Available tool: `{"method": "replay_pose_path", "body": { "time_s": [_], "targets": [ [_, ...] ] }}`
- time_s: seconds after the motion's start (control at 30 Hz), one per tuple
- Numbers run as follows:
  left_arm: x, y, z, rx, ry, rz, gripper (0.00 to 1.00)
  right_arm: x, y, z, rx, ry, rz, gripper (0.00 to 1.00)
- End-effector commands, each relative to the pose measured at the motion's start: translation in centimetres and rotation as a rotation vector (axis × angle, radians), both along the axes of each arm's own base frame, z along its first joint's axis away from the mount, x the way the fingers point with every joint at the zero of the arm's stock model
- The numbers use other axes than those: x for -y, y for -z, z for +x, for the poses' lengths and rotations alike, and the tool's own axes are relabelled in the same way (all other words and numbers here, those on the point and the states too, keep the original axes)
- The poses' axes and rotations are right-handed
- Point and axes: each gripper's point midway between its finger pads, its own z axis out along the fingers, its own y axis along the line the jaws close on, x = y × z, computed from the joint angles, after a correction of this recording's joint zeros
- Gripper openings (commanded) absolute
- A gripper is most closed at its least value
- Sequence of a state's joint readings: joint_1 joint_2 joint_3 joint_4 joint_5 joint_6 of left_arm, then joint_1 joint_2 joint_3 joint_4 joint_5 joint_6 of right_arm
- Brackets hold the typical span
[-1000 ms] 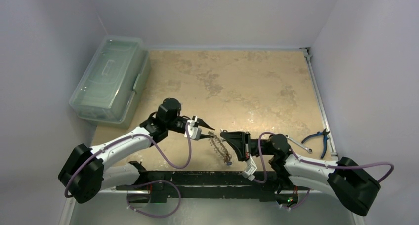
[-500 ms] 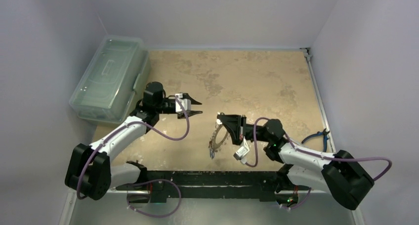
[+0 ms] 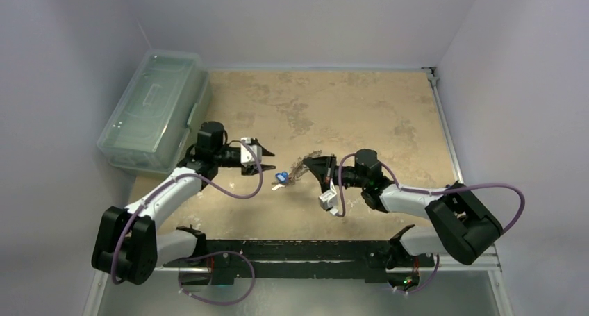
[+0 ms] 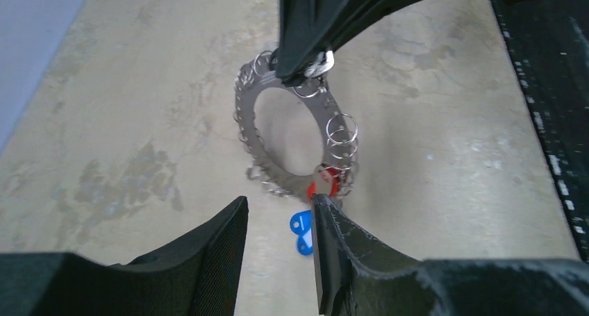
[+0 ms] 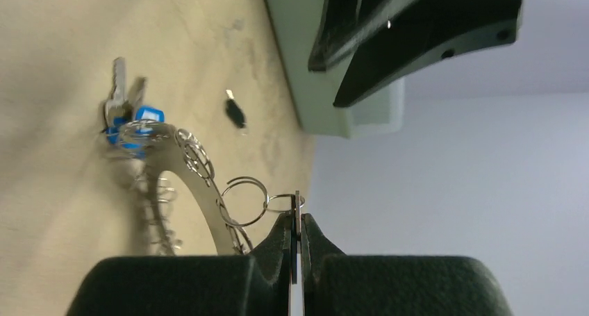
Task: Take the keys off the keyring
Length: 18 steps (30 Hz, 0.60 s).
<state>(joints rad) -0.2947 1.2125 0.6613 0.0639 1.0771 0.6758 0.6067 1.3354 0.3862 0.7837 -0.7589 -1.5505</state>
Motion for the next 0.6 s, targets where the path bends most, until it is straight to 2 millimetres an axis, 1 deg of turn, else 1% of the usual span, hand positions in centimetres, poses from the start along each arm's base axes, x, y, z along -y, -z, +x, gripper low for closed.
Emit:
{"method": "replay_pose_path", "body": {
  "time_s": [0.0, 0.03, 0.1, 0.17, 0.23, 0.3, 0.33, 0.47, 0.53, 0.57],
  "targets": [
    [1.6, 0.4, -4.4, 0.025, 0.099, -0.026, 0.39, 0.2, 0.3, -1.3, -0.123, 0.005, 0.043, 0.0],
    [2.0, 0.3, -4.8, 0.017, 0.075, -0.048, 0.39, 0.2, 0.0, -1.3, -0.154, 0.022, 0.067, 0.0],
    [2.7, 0.4, -5.7, 0.02, 0.053, -0.081, 0.4, 0.3, -0.1, -1.7, -0.218, 0.054, 0.09, 0.0],
    [3.5, 0.6, -6.3, 0.004, 0.05, -0.097, 0.42, 0.4, 0.7, -2.3, -0.269, 0.074, 0.077, 0.0],
    [4.2, 1.1, -6.1, -0.049, 0.021, -0.11, 0.45, 0.6, 1.9, -3.0, -0.309, 0.092, 0.046, 0.0],
    [4.5, 1.3, -5.5, -0.08, -0.038, -0.14, 0.45, 0.8, 2.4, -3.4, -0.359, 0.116, 0.045, 0.0],
    [4.6, 0.9, -5.1, -0.068, -0.074, -0.169, 0.44, 0.9, 2.7, -3.5, -0.379, 0.131, 0.042, 0.0],
    [4.7, 1.4, -4.4, -0.05, -0.228, -0.221, 0.37, 0.8, 2.3, -2.9, -0.544, 0.222, 0.093, 0.0],
    [4.8, 2.0, -4.6, -0.06, -0.244, -0.218, 0.36, 0.5, 2.1, -3.0, -0.668, 0.247, 0.111, 0.0],
    [4.9, 2.3, -4.9, -0.064, -0.236, -0.217, 0.36, 0.4, 1.9, -3.1, -0.696, 0.251, 0.112, 0.0]
  ]
}}
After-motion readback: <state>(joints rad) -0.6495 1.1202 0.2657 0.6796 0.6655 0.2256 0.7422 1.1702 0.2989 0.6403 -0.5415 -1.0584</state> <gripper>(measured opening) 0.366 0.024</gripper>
